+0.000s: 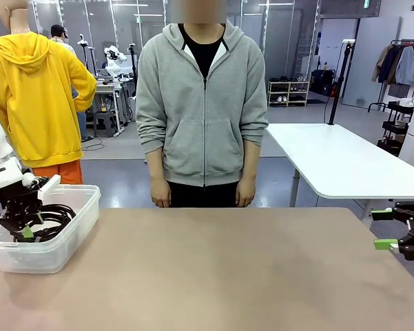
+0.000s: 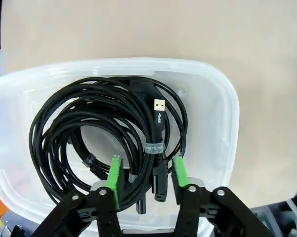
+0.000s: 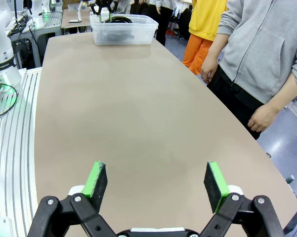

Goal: Organize and store the cables.
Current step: Place the USB Extension Cable into the Organizing box.

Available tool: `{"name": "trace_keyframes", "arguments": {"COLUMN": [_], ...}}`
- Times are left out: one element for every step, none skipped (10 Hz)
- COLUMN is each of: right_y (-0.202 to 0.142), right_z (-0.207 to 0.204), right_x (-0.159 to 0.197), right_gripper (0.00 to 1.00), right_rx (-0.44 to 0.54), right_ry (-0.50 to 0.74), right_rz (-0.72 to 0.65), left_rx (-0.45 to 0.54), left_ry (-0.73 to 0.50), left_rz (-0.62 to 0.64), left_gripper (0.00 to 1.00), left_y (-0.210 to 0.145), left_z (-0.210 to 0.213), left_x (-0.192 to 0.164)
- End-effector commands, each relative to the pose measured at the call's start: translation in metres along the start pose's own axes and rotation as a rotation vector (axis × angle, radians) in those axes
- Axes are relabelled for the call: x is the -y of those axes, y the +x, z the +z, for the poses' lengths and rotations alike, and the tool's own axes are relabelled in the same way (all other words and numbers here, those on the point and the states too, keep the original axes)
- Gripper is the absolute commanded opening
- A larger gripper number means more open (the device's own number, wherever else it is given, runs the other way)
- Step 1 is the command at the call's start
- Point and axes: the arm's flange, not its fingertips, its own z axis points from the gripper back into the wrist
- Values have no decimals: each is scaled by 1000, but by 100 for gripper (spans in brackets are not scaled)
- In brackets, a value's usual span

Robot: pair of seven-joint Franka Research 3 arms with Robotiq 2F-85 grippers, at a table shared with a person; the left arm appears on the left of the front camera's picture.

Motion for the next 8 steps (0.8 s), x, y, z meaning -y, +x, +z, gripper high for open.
{"name": "trace_keyframes", "arguments": {"right_y": [5, 5, 5, 5, 5, 5, 5, 5], "right_z": [-1, -1, -1, -1, -1, -1, -1, -1], "right_x": [0, 0, 0, 0, 0, 0, 0, 0], "right_gripper": [100, 100, 100, 100, 100, 100, 100, 100], "right_rx": [8, 8, 8, 8, 8, 8, 8, 8], "right_ry": [-10, -10, -10, -10, -10, -10, -10, -10], "right_rz": [-25, -25, -25, -25, -25, -25, -25, -25], "left_rx": [-12, -18, -29, -34, -42, -47, -49, -16], "left_ry": [28, 33, 35, 42, 50, 58, 53, 39], "left_rz": [14, 10, 8, 16, 26, 41, 28, 16], "left_gripper": [100, 79, 100, 100, 100, 100, 100, 100], "left_y": [7, 10, 13, 15, 18, 23, 30, 16], "left_z": [7, 9, 13, 17, 21, 23, 19, 22], "left_x": [2, 3, 3, 5, 6, 8, 9, 0]}}
